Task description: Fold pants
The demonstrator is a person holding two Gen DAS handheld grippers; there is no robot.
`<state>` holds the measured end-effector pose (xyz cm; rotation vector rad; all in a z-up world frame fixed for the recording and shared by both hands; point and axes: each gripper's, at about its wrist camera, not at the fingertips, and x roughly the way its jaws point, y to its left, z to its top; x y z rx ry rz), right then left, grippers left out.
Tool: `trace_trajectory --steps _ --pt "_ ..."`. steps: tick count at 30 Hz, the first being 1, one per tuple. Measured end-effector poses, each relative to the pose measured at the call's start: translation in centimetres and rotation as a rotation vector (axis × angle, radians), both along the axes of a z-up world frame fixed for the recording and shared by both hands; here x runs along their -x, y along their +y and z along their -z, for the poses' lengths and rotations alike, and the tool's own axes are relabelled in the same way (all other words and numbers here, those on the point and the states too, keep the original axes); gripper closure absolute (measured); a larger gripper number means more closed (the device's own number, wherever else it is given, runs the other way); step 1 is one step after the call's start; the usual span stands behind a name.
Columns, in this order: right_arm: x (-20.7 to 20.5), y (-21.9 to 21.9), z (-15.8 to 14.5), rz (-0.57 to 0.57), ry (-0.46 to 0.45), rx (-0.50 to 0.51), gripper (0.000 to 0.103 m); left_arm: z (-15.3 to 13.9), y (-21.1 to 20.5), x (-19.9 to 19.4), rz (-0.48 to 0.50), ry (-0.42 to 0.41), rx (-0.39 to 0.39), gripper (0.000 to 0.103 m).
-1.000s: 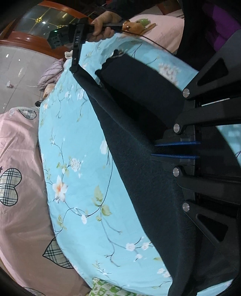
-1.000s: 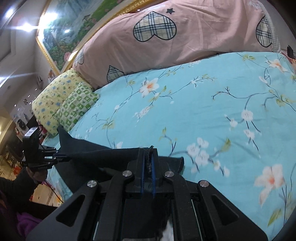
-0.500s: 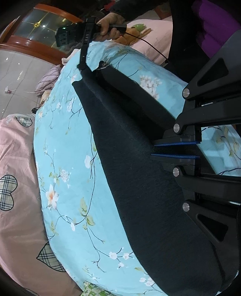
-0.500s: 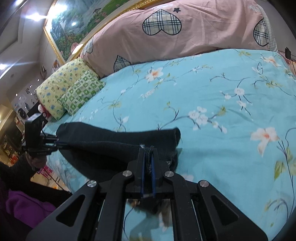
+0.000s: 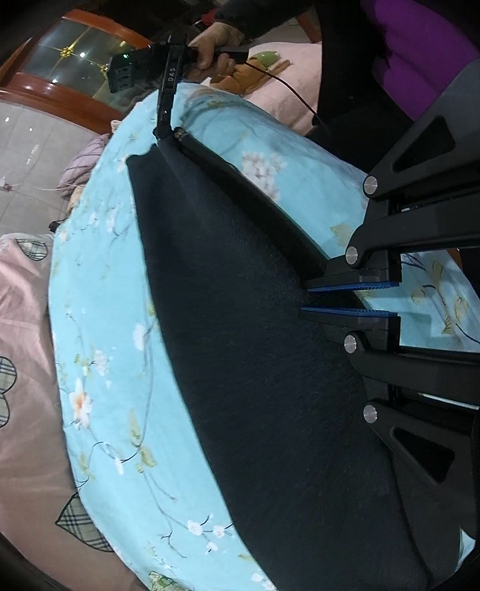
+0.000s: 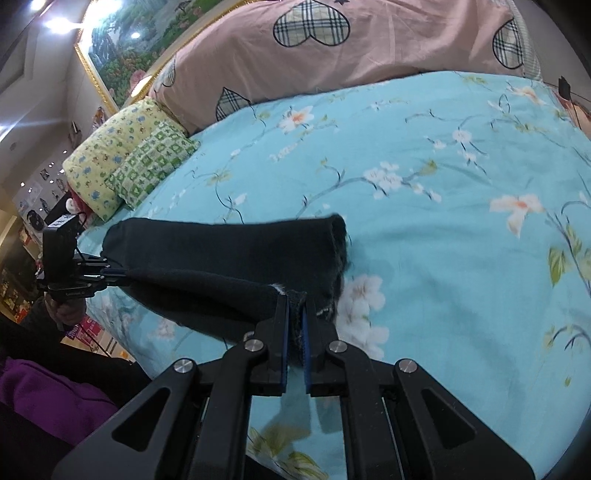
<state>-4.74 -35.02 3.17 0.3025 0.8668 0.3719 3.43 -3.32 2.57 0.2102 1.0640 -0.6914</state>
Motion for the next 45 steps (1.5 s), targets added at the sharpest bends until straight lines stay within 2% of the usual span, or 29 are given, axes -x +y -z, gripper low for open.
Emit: trace_trajectory --steps 4,6,8,11,12,13,16,19,25,33,38,42,45 --pt "0.6 0.3 0.6 -0.002 0.015 0.015 0.096 1.1 0.1 0.0 -0.001 0.031 0.006 0.095" --pt "0.8 0.2 0.5 0.012 0.018 0.019 0.093 0.9 0.3 0.3 0.012 0.032 0.015 0.086" --pt "1.1 0.2 0.0 0.03 0.028 0.024 0.085 0.7 0.4 0.6 0.022 0.042 0.031 0.077" --pt "1.5 0.3 -1.2 0.063 0.017 0.018 0.066 0.7 0.9 1.1 0.005 0.046 0.035 0.076" --pt "1.7 0.4 -1.8 0.08 -0.003 0.013 0.055 0.8 1.3 1.2 -0.015 0.057 0.039 0.076" --pt "2.0 0.7 -2.7 0.094 -0.039 0.005 0.049 0.8 1.7 1.2 -0.028 0.065 0.043 0.075" --pt "2.2 2.4 -4.4 0.079 -0.11 -0.017 0.049 0.5 3.5 1.6 -0.114 0.063 0.069 0.074" --pt "1.1 5.3 -4.8 0.023 -0.136 -0.056 0.049 0.2 5.9 1.6 -0.212 0.064 0.104 0.072" --pt "-2.1 12.4 -3.7 -0.126 -0.119 -0.109 0.049 -0.5 11.4 1.1 -0.419 0.075 0.167 0.07" --pt "-4.4 19.2 -2.1 -0.244 -0.089 -0.158 0.049 -0.4 16.8 1.4 -0.608 0.068 0.199 0.06" --pt "-4.9 22.6 -1.9 -0.312 -0.094 -0.146 0.049 -0.1 21.6 1.2 -0.734 0.082 0.228 0.058" --pt "-5.0 25.9 -2.5 -0.373 -0.121 -0.091 0.049 -0.1 25.0 0.8 -0.829 0.07 0.206 0.057" --pt "-5.1 28.4 -3.0 -0.414 -0.151 -0.044 0.049 0.1 27.8 0.0 -0.917 0.093 0.22 0.055"
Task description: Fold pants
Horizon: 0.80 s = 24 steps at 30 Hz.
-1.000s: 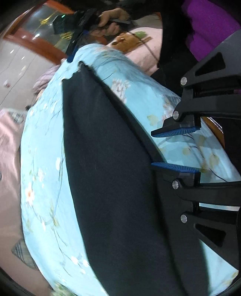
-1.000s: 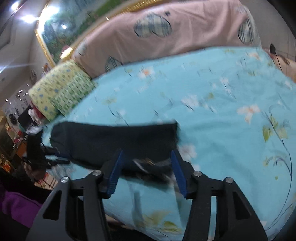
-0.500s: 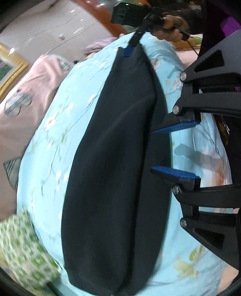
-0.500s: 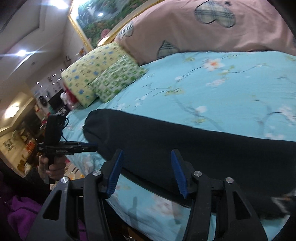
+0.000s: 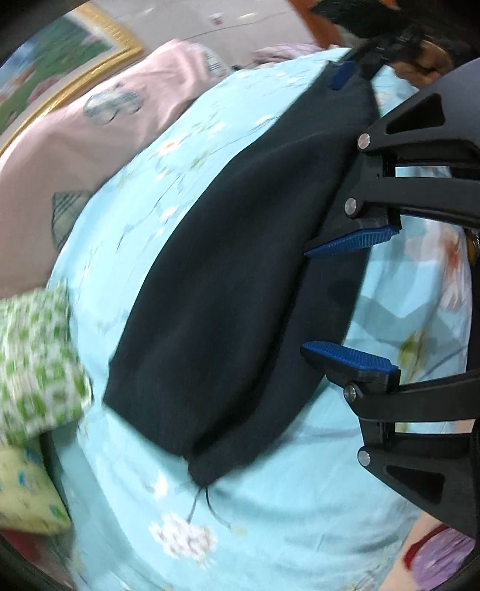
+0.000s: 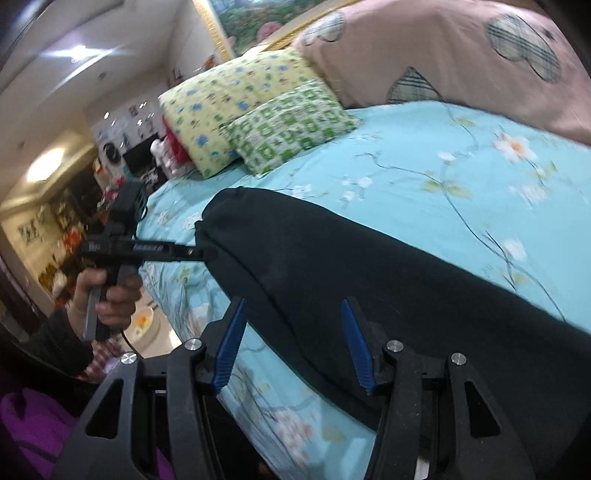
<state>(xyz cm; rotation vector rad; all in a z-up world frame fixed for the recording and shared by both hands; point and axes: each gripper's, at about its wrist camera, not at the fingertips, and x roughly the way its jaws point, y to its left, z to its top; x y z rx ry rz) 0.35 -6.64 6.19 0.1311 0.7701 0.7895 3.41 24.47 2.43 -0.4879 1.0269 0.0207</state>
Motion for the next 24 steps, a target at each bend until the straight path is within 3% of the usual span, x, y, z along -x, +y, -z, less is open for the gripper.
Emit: trace_trajectory --steps 9,18,21,24 --pt "-0.4 5.6 0.3 -0.069 -0.107 0.183 0.049 -0.2 5.0 -2.8 -0.143 0.016 0.011 0.051" --pt "0.0 10.2 2.7 -0.137 -0.208 0.381 0.049 0.7 5.2 -3.7 -0.167 0.02 0.019 0.053" --pt "-0.1 10.9 4.0 -0.118 -0.241 0.474 0.05 0.8 5.0 -3.9 -0.167 0.019 -0.01 0.067" --pt "-0.9 10.7 4.9 -0.082 -0.24 0.516 0.07 0.9 5.1 -3.9 -0.167 0.015 -0.017 0.086"
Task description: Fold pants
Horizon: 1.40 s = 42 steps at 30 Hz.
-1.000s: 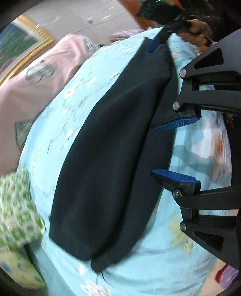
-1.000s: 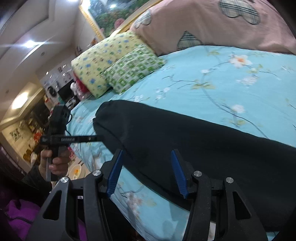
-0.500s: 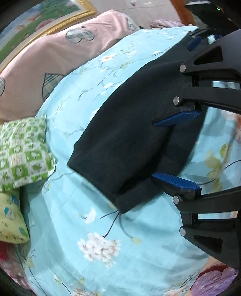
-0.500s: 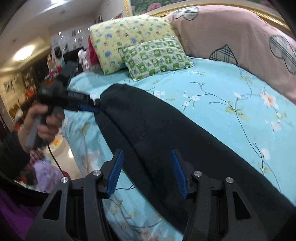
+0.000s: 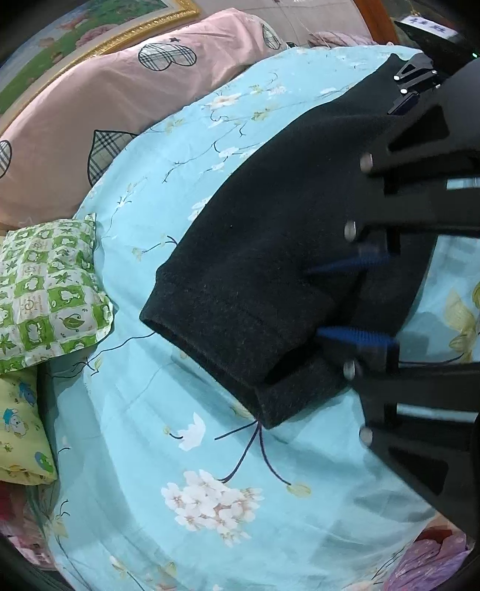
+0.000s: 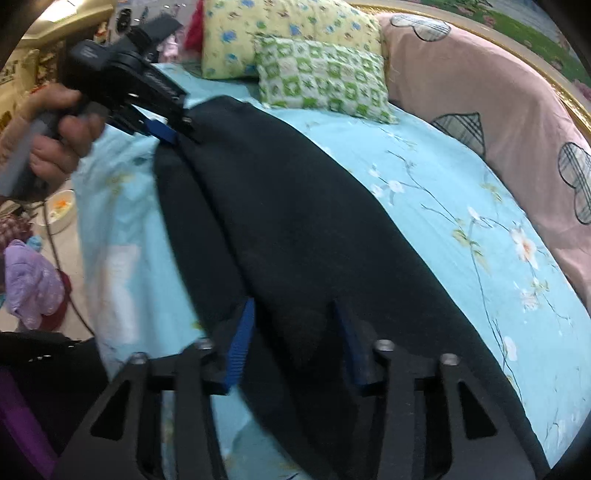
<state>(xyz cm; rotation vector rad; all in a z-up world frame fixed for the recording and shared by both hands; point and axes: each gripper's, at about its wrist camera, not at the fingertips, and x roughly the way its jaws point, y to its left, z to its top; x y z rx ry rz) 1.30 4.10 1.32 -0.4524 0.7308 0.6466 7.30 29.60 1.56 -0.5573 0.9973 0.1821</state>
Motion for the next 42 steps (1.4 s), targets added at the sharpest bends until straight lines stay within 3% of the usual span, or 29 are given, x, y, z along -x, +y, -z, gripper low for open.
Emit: trace_trajectory --steps 3,11,14,22,28,32,36,42 --pt "-0.8 -1.1 -0.1 0.034 0.032 -0.051 0.089 -0.7 0.2 0.6 0.01 -0.024 0.009 0.096" --pt "0.9 -3.0 -4.4 -0.023 0.022 -0.2 0.091 -5.4 0.1 3.9 0.031 -0.132 -0.009 0.098" --pt "1.9 -2.9 -4.4 -0.064 0.036 -0.187 0.091 -4.9 -0.1 4.5 0.035 -0.114 -0.025 0.098" --pt "2.1 -0.9 -0.8 -0.087 0.102 -0.104 0.091 -0.8 1.0 5.3 -0.011 -0.037 0.003 0.098" --pt "1.5 -1.1 -0.7 -0.065 0.139 -0.126 0.081 -1.4 0.3 5.6 -0.007 -0.078 -0.056 0.096" --pt "1.8 -1.4 -1.2 -0.061 0.154 -0.142 0.073 -2.4 -0.4 5.7 0.0 -0.084 -0.11 0.089" --pt "2.2 -2.3 -2.5 -0.055 0.155 -0.211 0.063 -2.2 0.2 6.4 -0.026 -0.071 -0.091 0.087" --pt "1.3 -3.3 -3.9 -0.028 0.162 -0.274 0.063 -2.0 1.1 7.2 -0.06 -0.065 -0.073 0.072"
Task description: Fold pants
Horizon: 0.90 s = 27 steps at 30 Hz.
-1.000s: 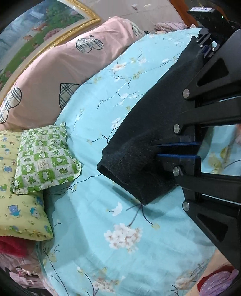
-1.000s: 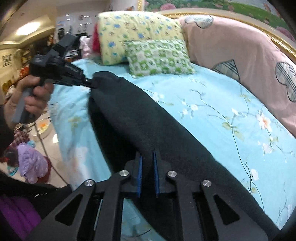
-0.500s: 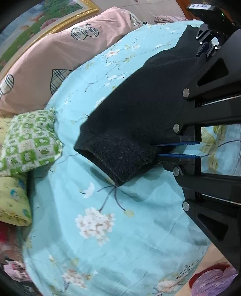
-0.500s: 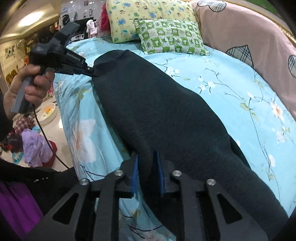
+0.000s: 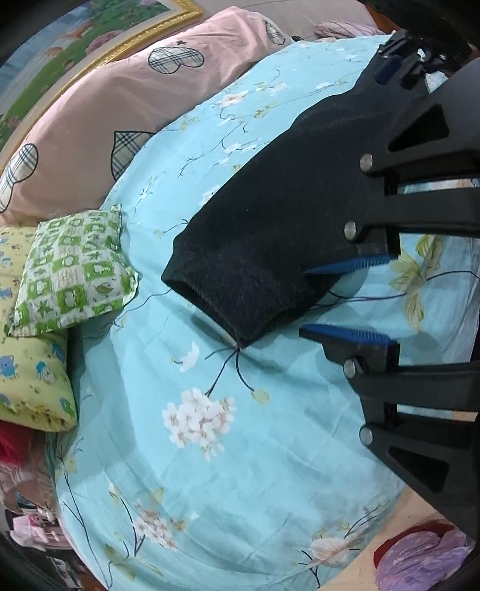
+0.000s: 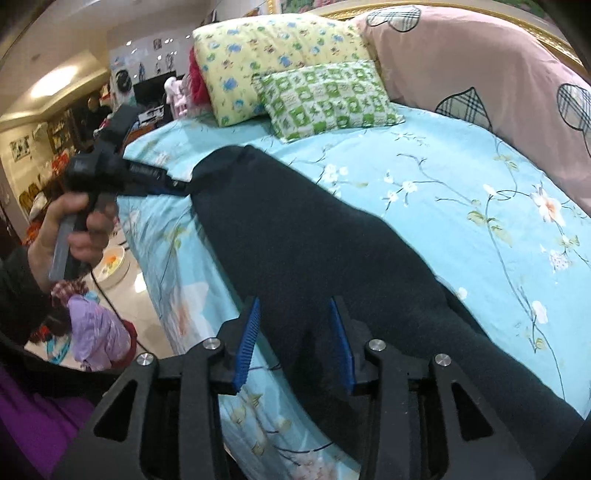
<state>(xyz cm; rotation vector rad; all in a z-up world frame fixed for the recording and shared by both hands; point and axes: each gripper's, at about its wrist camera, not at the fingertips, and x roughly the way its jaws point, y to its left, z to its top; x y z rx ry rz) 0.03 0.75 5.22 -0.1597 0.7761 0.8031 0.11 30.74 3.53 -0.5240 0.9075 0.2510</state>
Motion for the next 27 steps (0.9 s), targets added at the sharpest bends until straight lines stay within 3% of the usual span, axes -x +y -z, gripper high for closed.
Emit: trace_trajectory --steps 3,6,18,27 --pt "-1.3 -0.4 -0.3 0.037 0.012 -0.016 0.063 -0.1 0.4 0.2 -0.011 -0.004 0.016 0.068" --pt "-3.3 -0.8 -0.6 0.08 0.031 -0.041 0.063 -0.2 0.7 0.3 -0.016 -0.011 0.03 0.057" --pt "-13.5 -0.3 0.4 0.097 0.241 -0.161 0.063 0.9 1.1 -0.9 -0.02 0.014 0.048 0.056" --pt "-18.5 3.6 5.1 -0.007 0.428 -0.041 0.063 2.4 1.2 -2.7 -0.004 0.031 0.059 0.056"
